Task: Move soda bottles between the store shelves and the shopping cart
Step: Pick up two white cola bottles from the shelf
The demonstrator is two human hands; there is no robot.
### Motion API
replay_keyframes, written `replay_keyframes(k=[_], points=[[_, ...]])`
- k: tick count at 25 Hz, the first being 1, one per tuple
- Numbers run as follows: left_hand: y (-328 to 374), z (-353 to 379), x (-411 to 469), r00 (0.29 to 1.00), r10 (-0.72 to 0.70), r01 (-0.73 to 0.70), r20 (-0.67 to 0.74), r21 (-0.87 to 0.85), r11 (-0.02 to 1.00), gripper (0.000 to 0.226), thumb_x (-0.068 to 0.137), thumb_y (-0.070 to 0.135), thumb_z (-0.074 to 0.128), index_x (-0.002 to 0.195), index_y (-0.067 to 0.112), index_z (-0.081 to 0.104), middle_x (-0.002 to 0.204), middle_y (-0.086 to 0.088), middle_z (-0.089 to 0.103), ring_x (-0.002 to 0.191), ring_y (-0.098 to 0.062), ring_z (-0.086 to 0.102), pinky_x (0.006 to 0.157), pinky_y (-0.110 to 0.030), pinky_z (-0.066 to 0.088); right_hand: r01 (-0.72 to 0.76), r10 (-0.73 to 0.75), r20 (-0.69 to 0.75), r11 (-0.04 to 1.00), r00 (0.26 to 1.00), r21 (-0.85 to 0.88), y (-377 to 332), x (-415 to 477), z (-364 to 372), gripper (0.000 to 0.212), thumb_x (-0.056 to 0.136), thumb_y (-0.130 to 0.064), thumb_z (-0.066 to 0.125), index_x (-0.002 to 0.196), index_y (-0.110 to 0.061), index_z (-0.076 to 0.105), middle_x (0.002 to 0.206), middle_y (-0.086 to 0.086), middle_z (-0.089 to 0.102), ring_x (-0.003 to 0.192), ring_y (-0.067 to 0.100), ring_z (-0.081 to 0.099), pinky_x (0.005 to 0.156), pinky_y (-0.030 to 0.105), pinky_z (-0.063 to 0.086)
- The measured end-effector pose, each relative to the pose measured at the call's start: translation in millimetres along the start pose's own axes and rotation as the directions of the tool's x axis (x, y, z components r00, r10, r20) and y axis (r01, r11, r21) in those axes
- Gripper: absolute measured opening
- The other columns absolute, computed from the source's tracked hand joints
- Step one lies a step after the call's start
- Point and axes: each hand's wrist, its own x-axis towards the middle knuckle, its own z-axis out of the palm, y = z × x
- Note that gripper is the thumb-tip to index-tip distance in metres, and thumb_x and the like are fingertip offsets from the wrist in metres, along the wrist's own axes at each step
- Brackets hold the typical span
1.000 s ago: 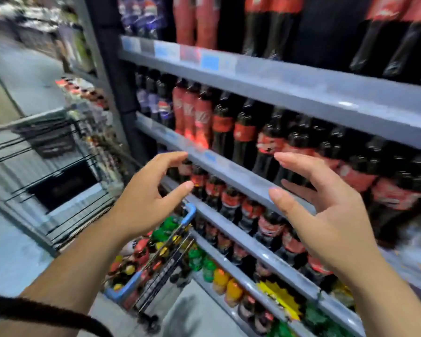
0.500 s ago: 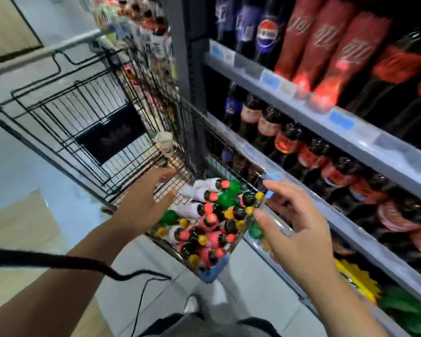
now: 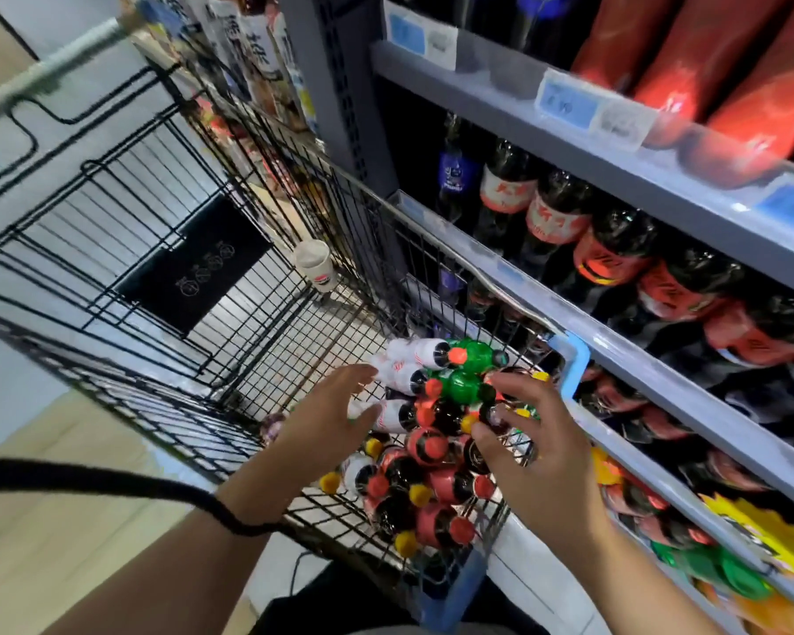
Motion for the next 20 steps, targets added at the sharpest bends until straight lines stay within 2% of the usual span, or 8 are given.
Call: replay_keyframes(k=[3,6,8,10,11,15,17,20], points=[[-13.3,13.5,29.7,0.997,-0.009,0.007,0.071,0.026,1.0,0.052,0.094,0.034,0.067,0.142,0.03,0.046,0.135,0.01,0.056,0.118,-0.009,0.057,0.099,-0.036,0.05,-0.049,0.049,-0.007,0.998,0.999,-0.03,20.3,21.0,22.4,0.042,0.088,-0.041,0.071,0.126,-0.043,0.054,0.131,-0.033,0.054,0.119,-0.005,0.057,0.096,0.024,0.052],[-30.9,22.7,65.8,0.988,0.022,-0.033,0.154,0.073,0.997,0.055,0.093,0.031,0.068,0.143,0.029,0.045,0.137,0.007,0.057,0.118,-0.013,0.058,0.1,-0.034,0.049,-0.109,0.106,-0.047,0.993,0.993,-0.054,35.5,35.0,47.8,0.047,0.083,-0.046,0.066,0.127,-0.039,0.052,0.129,-0.034,0.053,0.117,-0.006,0.057,0.098,0.028,0.052],[-41.6,27.3,100.0,0.978,0.07,-0.087,0.197,0.081,0.993,0.055,0.093,0.03,0.067,0.144,0.027,0.046,0.139,0.004,0.057,0.12,-0.017,0.058,0.099,-0.035,0.049,-0.159,0.151,-0.129,0.986,0.98,-0.048,45.2,40.7,65.7,0.047,0.084,-0.034,0.073,0.127,-0.032,0.054,0.127,-0.028,0.056,0.115,-0.006,0.058,0.095,0.032,0.055],[-49.6,37.4,139.2,0.957,0.123,-0.156,0.261,0.11,0.982,0.058,0.094,0.033,0.065,0.147,0.028,0.042,0.144,0.001,0.052,0.125,-0.021,0.055,0.101,-0.037,0.049,-0.181,0.168,-0.256,0.983,0.952,-0.028,58.1,44.4,82.7,0.043,0.086,-0.016,0.075,0.125,-0.024,0.058,0.126,-0.015,0.061,0.115,0.002,0.061,0.095,0.039,0.057],[-50.2,44.3,157.2,0.941,0.155,-0.2,0.301,0.124,0.972,0.061,0.094,0.035,0.065,0.149,0.027,0.04,0.147,0.0,0.049,0.127,-0.023,0.054,0.102,-0.037,0.048,-0.187,0.173,-0.311,0.982,0.934,-0.014,63.4,44.6,88.5,0.04,0.087,-0.013,0.074,0.122,-0.024,0.059,0.125,-0.013,0.062,0.115,0.005,0.061,0.095,0.04,0.056],[-40.7,85.5,214.8,0.84,0.309,-0.4,0.447,0.123,0.908,0.074,0.088,0.041,0.072,0.152,0.024,0.04,0.153,-0.003,0.045,0.134,-0.026,0.049,0.105,-0.031,0.041,-0.17,0.151,-0.52,0.985,0.841,0.011,88.0,45.0,100.8,0.034,0.087,-0.005,0.071,0.113,-0.025,0.061,0.115,-0.022,0.062,0.115,0.009,0.062,0.098,0.043,0.055],[-35.1,106.6,229.8,0.791,0.333,-0.473,0.513,0.168,0.865,0.073,0.087,0.046,0.073,0.15,0.025,0.043,0.15,-0.005,0.049,0.133,-0.027,0.05,0.103,-0.031,0.042,-0.172,0.178,-0.563,0.983,0.807,0.064,97.4,44.4,104.6,0.032,0.088,-0.003,0.07,0.112,-0.023,0.062,0.113,-0.02,0.064,0.113,0.01,0.063,0.098,0.042,0.055],[-31.8,127.6,240.8,0.748,0.337,-0.53,0.571,0.209,0.822,0.063,0.088,0.048,0.072,0.141,0.022,0.05,0.14,-0.007,0.055,0.125,-0.03,0.054,0.099,-0.036,0.045,-0.182,0.207,-0.573,0.978,0.793,0.101,103.2,44.5,106.4,0.029,0.088,-0.004,0.069,0.111,-0.02,0.063,0.113,-0.018,0.065,0.111,0.008,0.064,0.097,0.032,0.055]])
